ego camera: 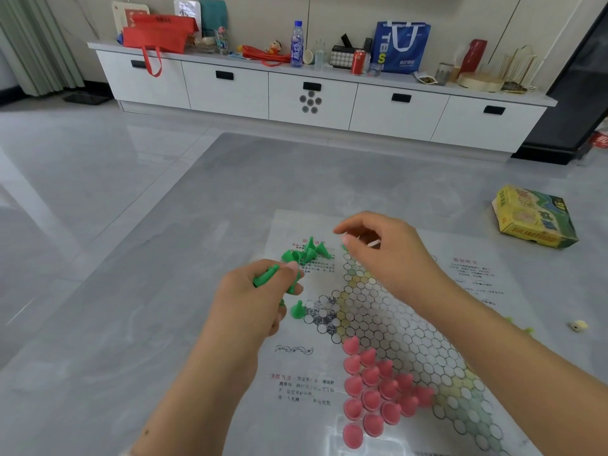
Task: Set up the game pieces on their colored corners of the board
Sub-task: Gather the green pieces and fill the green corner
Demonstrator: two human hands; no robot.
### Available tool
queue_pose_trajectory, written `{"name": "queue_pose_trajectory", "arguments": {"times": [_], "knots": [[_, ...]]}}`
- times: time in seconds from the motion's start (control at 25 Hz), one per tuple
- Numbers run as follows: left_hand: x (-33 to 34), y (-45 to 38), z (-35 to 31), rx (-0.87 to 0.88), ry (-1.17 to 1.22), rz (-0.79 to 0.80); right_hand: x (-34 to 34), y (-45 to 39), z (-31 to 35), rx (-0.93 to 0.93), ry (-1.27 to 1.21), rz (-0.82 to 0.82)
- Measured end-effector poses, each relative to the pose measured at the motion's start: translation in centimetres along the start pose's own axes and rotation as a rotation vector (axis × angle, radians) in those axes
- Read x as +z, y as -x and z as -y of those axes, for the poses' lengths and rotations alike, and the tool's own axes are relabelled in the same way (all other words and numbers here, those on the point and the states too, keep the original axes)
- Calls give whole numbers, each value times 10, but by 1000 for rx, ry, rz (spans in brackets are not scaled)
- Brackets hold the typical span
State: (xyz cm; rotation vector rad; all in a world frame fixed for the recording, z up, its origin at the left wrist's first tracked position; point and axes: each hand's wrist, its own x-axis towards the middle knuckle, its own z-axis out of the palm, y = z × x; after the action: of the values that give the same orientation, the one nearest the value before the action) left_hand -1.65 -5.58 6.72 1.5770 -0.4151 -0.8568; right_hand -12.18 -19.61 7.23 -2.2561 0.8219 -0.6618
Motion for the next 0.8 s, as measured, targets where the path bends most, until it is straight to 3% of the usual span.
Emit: {"name": "queue_pose_trajectory", "arguments": {"times": [0.08, 0.16, 0.24, 0.68, 0.8], "knots": [[1, 0, -1, -70, 141, 40, -3, 22, 20, -189, -43, 85], [2, 0, 1, -99, 193, 78, -1, 32, 23, -389, 103, 128], [3, 2, 1, -106, 194, 123, 4, 32, 19, -466, 194, 151], [7, 3, 2, -88, 124, 123, 17, 31, 19, -438, 239, 82], [5, 2, 2, -75, 110, 114, 6, 27, 18, -277, 132, 31]]}}
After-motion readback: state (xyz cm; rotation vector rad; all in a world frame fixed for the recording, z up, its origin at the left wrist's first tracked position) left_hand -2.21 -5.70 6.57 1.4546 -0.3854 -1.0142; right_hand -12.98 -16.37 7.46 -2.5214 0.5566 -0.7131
